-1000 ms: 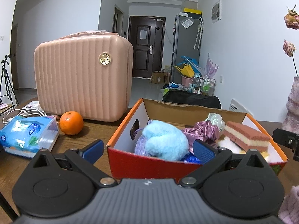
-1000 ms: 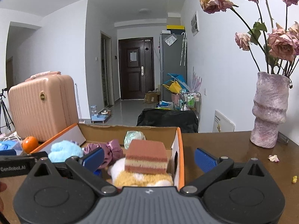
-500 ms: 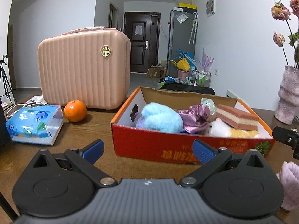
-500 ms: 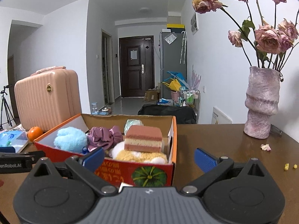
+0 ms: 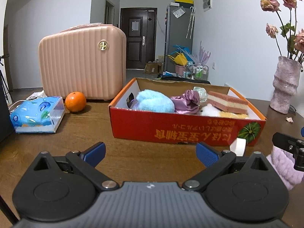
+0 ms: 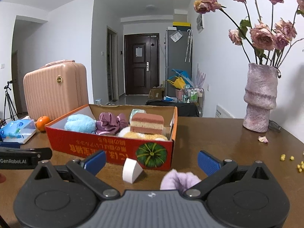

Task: Organize soft objects
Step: 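Move the right tool back from the box toward the lilac headband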

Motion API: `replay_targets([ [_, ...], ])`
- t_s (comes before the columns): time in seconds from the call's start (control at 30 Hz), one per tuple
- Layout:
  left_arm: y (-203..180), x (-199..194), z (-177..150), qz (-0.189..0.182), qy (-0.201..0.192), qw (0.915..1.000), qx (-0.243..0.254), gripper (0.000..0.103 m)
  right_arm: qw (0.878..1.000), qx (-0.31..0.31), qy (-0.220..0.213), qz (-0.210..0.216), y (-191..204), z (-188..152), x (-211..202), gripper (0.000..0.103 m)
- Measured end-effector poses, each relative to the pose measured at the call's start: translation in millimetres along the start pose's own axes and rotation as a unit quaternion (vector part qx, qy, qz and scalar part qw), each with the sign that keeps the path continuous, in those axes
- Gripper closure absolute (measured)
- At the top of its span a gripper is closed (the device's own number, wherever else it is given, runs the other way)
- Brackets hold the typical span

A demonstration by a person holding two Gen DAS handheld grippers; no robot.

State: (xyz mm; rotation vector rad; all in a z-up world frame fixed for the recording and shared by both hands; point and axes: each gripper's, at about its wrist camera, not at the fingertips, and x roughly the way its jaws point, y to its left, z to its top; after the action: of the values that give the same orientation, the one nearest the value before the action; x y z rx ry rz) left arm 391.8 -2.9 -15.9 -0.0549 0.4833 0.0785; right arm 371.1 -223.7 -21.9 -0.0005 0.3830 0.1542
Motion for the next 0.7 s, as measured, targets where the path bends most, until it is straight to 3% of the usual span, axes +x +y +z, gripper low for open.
replay_targets([
  [0.7, -17, -37, -30, -0.022, 0.030, 0.9992, 0.015, 0.000, 1.000, 0.003, 0.022, -0.006, -20, -31, -45, 0.000],
])
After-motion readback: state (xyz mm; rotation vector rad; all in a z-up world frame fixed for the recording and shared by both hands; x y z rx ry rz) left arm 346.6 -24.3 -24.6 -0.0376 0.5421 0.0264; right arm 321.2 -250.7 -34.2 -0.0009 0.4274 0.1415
